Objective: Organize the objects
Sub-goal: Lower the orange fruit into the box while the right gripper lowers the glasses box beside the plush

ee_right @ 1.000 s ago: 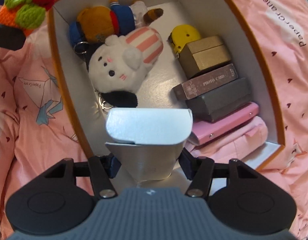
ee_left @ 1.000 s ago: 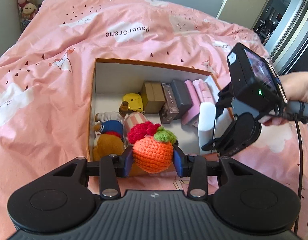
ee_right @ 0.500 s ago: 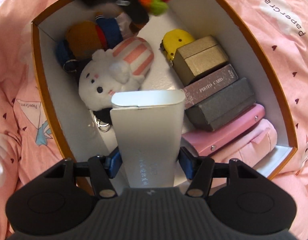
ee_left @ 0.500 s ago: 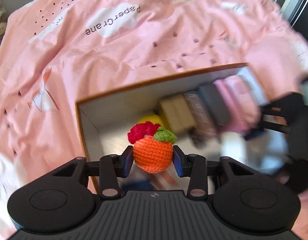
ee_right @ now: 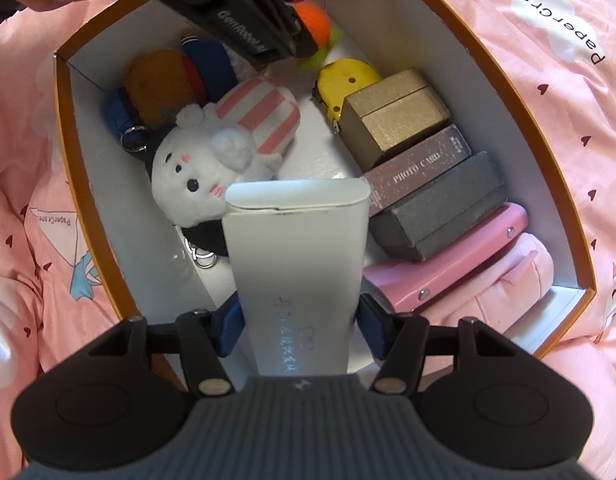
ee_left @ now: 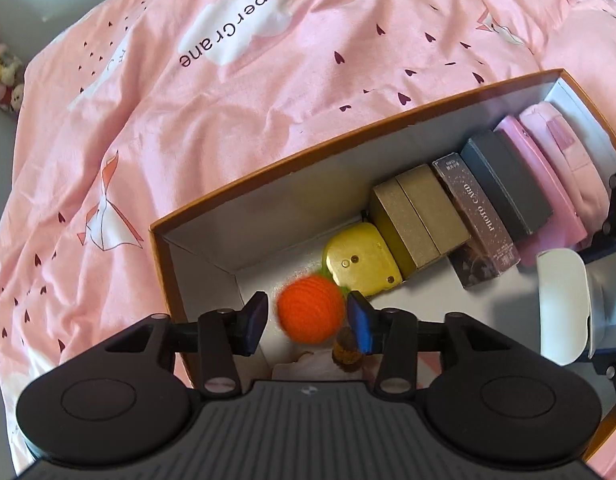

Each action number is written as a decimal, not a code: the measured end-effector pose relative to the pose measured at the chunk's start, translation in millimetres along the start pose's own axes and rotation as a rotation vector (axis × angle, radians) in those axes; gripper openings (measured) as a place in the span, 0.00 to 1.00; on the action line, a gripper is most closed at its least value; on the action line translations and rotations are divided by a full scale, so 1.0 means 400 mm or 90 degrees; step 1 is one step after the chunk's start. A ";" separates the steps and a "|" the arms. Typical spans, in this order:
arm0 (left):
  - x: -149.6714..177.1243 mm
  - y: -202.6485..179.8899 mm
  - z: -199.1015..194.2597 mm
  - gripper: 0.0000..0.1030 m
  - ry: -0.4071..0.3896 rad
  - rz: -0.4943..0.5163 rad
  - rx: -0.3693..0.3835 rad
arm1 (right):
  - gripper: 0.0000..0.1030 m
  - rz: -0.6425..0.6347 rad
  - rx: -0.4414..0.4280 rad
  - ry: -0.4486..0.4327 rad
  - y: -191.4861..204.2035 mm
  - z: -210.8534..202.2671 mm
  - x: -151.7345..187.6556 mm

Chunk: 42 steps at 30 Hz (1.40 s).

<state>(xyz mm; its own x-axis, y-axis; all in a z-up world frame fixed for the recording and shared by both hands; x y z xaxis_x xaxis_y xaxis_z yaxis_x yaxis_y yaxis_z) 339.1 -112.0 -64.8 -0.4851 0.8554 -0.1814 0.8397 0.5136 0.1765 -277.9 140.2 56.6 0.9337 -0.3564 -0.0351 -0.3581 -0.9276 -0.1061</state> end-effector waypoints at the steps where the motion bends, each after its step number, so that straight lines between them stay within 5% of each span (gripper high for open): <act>1: 0.002 -0.001 -0.002 0.57 -0.004 0.004 -0.001 | 0.60 0.004 0.000 0.001 0.001 -0.001 0.000; 6: 0.020 -0.006 -0.038 0.60 -0.033 0.017 0.006 | 0.60 0.016 0.000 0.007 0.006 -0.006 0.000; 11: 0.058 -0.076 -0.135 0.58 -0.077 0.081 0.117 | 0.60 -0.002 -0.006 0.013 0.018 -0.015 0.003; 15: 0.087 -0.160 -0.135 0.36 -0.080 0.149 0.157 | 0.60 0.007 -0.015 0.012 0.016 -0.020 0.004; 20: 0.101 -0.191 -0.077 0.33 -0.066 0.214 0.170 | 0.60 0.015 -0.017 0.008 0.022 -0.031 0.013; 27: 0.117 -0.222 -0.038 0.33 -0.046 0.305 0.095 | 0.60 0.036 -0.026 0.010 0.014 -0.039 0.008; 42: 0.126 -0.201 -0.025 0.35 -0.024 0.331 0.083 | 0.60 0.026 -0.031 0.072 0.028 -0.027 -0.043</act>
<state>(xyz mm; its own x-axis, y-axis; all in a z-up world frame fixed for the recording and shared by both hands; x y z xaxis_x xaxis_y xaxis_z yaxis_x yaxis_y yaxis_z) 244.6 -109.7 -78.6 0.0098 0.9904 -0.1377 0.9913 0.0085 0.1316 -298.0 134.8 66.9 0.9128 -0.4014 0.0749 -0.3978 -0.9156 -0.0591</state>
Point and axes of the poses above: each gripper's, at about its wrist camera, not at the fingertips, and z roughly the way its jaws point, y to its left, x to its underside, the point moved 2 cm from there along z, roughly the way its jaws point, and after that the axes turned 8 degrees about y, right-handed, at the moved point
